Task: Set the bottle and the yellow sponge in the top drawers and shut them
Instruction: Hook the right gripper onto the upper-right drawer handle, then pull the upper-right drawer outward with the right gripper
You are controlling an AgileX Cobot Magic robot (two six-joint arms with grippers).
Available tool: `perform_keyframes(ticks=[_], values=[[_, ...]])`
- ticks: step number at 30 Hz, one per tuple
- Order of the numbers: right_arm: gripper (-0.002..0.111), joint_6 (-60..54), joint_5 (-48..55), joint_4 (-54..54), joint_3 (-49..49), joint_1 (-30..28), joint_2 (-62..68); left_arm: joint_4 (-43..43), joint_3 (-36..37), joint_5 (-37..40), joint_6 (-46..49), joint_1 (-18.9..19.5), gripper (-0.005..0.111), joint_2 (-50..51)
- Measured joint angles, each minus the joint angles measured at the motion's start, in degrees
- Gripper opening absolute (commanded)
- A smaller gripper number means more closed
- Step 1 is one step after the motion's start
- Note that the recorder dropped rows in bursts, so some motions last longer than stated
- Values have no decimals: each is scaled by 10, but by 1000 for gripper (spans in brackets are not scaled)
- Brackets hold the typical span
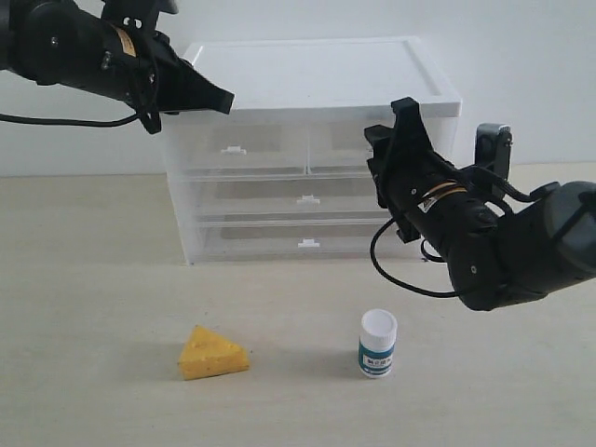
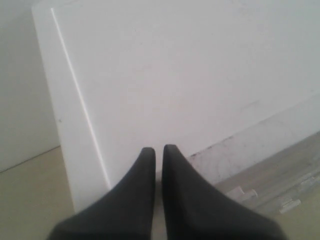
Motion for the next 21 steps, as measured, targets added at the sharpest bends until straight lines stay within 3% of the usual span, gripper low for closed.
perform_keyframes(ticks=[2, 21], values=[[0, -2, 2, 0, 0, 0, 0, 0, 0, 0, 0, 0, 4, 0], [0, -27, -23, 10, 44, 12, -19, 0, 0, 0, 0, 0, 4, 0]])
